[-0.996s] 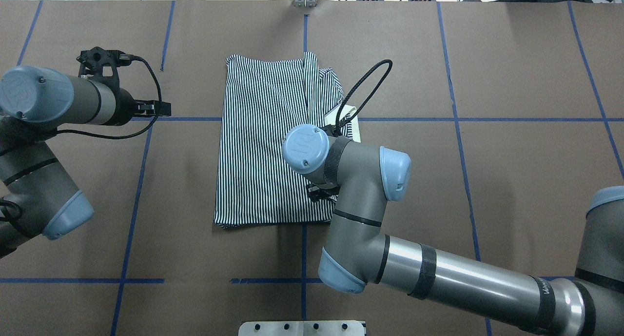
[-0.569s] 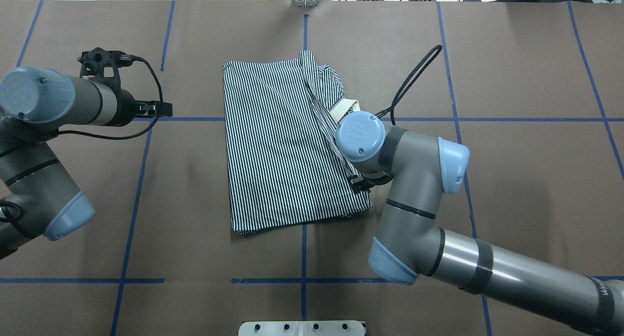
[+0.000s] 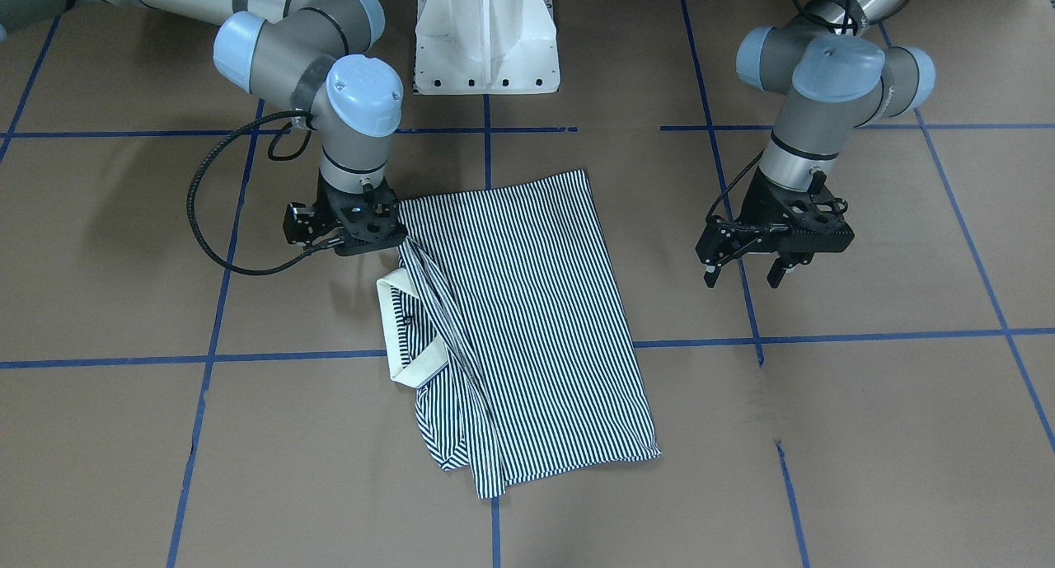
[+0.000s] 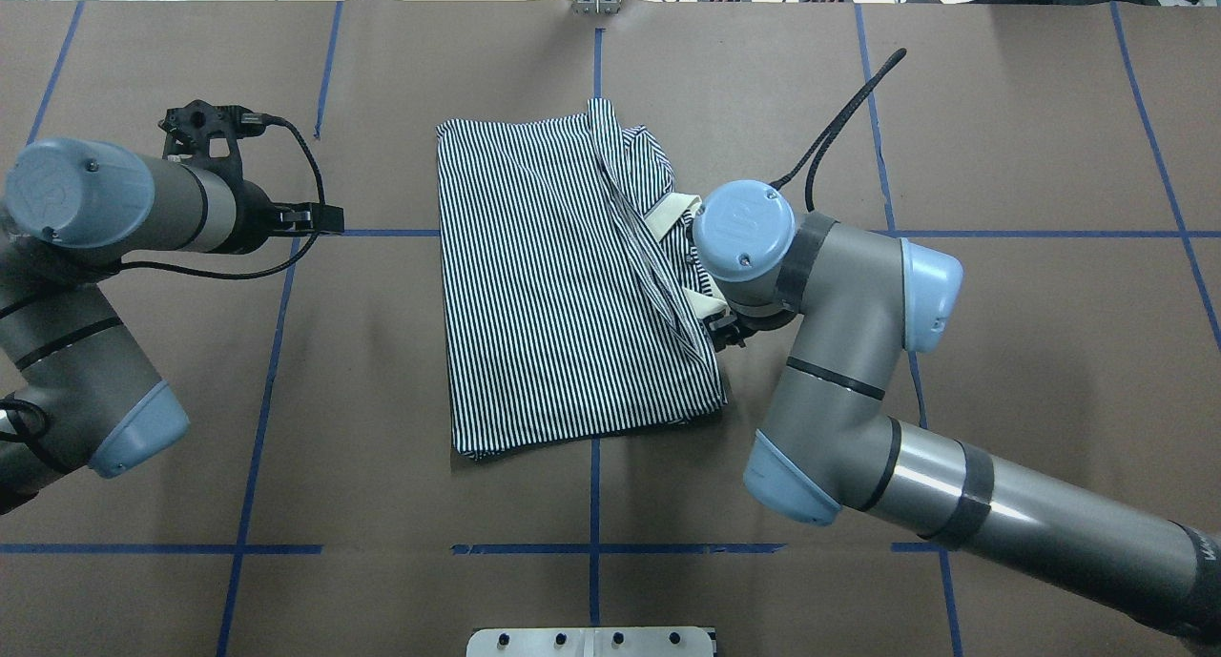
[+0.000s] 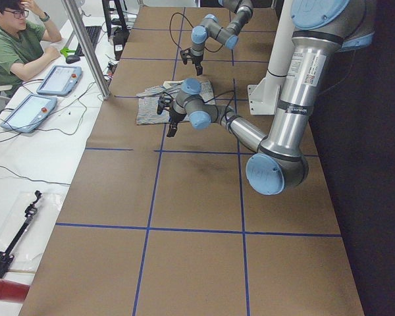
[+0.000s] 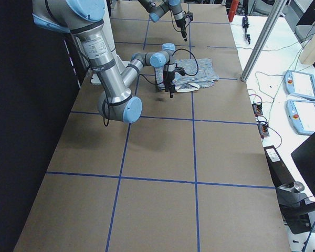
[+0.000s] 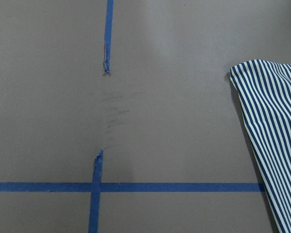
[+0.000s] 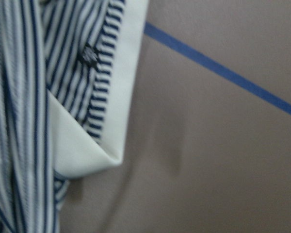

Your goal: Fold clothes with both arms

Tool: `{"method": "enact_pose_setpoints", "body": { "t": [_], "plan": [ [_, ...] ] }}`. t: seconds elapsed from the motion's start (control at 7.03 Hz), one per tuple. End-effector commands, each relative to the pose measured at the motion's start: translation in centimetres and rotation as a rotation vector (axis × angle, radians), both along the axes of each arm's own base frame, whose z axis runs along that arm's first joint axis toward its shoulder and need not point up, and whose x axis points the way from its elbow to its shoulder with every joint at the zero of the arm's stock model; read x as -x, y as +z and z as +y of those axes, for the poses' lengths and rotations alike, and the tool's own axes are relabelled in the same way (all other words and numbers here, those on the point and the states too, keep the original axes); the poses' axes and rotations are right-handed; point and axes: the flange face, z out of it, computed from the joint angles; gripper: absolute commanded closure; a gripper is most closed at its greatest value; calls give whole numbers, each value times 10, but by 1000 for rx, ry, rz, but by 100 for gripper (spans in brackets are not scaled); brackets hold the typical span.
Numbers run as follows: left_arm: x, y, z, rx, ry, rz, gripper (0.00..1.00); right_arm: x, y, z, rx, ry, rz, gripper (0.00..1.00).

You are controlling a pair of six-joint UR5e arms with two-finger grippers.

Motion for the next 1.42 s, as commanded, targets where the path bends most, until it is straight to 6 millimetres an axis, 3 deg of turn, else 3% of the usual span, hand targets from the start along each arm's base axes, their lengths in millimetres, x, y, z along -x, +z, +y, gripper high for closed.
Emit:
{"method": "enact_pose_setpoints", "body": {
  "t": [0.0, 0.14, 0.28, 0.85, 1.14, 1.28],
  "plan": [
    [5, -6, 3, -6, -2, 5, 0, 65, -51, -50, -52, 23, -85, 0],
    [10, 2, 7, 0, -1, -4, 0, 89, -60, -64, -61, 23, -95, 0],
    [12, 6, 10, 5, 1, -7, 0, 96, -64, -67, -58, 21, -89, 0],
    [11, 7, 10, 6, 1, -7, 0, 102, -39, -72, -46, 11, -39, 0],
    [12, 6, 10, 5, 1, -6, 0, 84, -30, -91, -62, 12, -18, 0],
    [12, 4, 10, 4, 0, -3, 0, 65, -11, -108, -68, 1, 3, 0]
  ]
}}
